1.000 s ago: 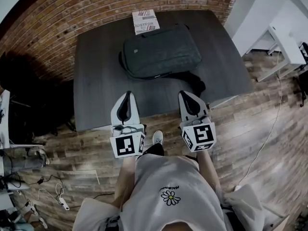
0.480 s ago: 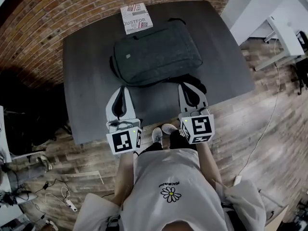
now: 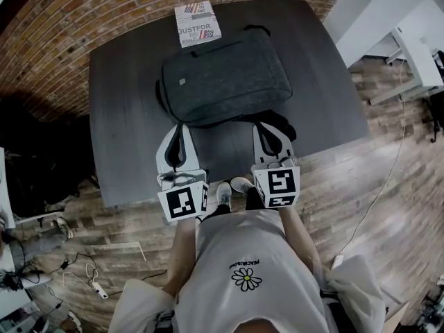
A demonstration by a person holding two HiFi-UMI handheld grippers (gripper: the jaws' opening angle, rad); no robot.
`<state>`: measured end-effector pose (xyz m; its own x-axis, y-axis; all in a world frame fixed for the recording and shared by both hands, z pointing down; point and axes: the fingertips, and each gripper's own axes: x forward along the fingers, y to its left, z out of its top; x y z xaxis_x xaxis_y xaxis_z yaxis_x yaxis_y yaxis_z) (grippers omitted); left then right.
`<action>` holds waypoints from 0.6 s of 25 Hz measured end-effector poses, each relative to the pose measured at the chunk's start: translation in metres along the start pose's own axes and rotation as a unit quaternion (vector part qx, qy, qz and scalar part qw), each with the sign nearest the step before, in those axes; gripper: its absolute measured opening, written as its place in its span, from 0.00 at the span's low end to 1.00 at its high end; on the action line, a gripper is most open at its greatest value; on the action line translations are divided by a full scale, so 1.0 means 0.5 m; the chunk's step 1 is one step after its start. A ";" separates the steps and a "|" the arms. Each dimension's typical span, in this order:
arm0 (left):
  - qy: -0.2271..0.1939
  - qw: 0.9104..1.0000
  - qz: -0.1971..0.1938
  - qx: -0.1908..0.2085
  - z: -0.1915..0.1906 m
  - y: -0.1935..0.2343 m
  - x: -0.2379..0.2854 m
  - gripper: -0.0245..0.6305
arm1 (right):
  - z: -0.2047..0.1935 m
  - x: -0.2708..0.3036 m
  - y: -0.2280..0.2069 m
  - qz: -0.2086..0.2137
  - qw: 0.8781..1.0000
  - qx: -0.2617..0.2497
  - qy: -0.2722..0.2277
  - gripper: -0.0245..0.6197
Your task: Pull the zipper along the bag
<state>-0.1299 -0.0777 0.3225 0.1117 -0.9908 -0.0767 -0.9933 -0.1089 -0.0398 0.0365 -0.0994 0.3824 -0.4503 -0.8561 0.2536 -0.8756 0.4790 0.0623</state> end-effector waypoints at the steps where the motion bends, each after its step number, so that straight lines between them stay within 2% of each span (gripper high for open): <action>1: 0.002 1.000 0.001 0.000 -0.003 0.001 0.000 0.04 | -0.010 0.005 -0.001 0.000 1.000 0.003 0.008 0.04; 2: 0.004 1.000 0.002 -0.001 -0.007 0.002 0.000 0.04 | -0.023 0.012 0.001 0.002 1.000 0.005 0.019 0.05; 4: 0.010 1.000 0.001 -0.003 -0.017 0.004 -0.002 0.04 | -0.057 0.032 0.009 0.009 0.999 0.006 0.046 0.25; 9: 0.039 0.999 0.000 -0.008 -0.058 0.015 -0.017 0.04 | -0.155 0.097 0.013 -0.017 0.994 -0.007 0.105 0.26; 15: 0.068 0.998 0.005 -0.008 -0.113 0.031 -0.046 0.04 | -0.265 0.168 0.001 -0.055 0.983 -0.014 0.176 0.25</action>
<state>-0.1498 -0.0615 0.3800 0.0977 -0.9934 0.0596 -0.9948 -0.0993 -0.0234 0.0211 -0.1454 0.5317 -0.2607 -0.7846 0.5626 -0.9078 0.3975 0.1337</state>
